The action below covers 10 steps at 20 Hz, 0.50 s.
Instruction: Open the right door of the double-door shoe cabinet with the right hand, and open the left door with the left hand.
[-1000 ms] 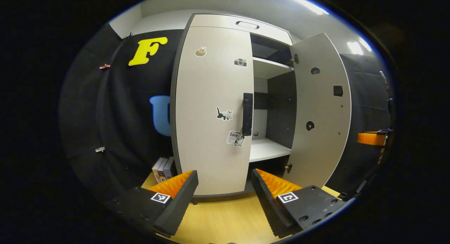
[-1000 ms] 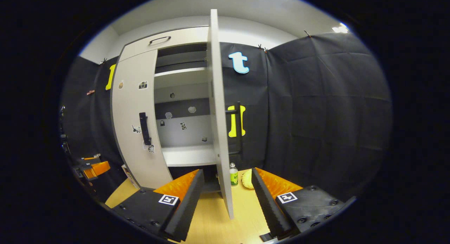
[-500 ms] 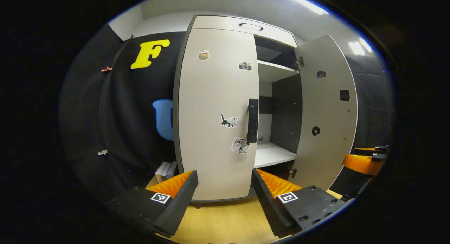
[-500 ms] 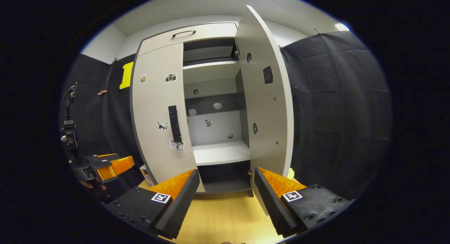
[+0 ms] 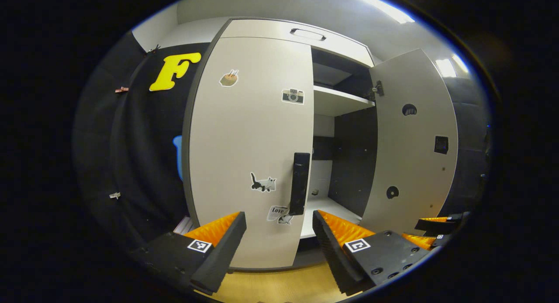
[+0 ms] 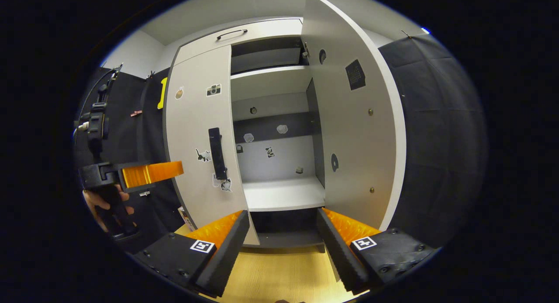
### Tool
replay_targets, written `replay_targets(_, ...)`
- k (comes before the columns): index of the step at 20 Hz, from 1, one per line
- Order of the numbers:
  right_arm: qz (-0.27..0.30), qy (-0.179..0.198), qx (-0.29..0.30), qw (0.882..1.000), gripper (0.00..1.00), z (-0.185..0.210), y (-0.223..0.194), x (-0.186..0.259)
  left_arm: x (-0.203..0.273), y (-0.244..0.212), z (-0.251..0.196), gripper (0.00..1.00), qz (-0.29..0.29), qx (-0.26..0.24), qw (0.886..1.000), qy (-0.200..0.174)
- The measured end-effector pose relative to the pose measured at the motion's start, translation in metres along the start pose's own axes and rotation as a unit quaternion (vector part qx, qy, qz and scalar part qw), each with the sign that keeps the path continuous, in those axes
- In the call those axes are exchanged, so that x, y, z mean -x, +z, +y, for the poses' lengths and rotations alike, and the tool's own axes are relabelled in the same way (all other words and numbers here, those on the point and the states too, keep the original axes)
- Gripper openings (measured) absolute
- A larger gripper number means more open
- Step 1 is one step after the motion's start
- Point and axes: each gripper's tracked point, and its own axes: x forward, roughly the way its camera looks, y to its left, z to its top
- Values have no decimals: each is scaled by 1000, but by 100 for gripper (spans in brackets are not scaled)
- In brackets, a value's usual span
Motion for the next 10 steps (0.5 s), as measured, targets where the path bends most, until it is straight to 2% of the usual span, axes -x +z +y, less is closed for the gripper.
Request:
replay_targets(4,4,17,-2,1000,98,4,-14,4,-44,5,-5,92,2,-24,1000,11)
replay_targets(5,8,23,-4,1000,98,8,-18,4,-53,5,-7,95,4,-25,1000,15)
replay_targets(7,14,41,-8,999,98,15,-23,6,-71,4,-12,95,6,-29,999,19)
replay_targets(10,8,54,21,998,98,16,-24,2,-93,-1,-16,95,12,-33,999,23)
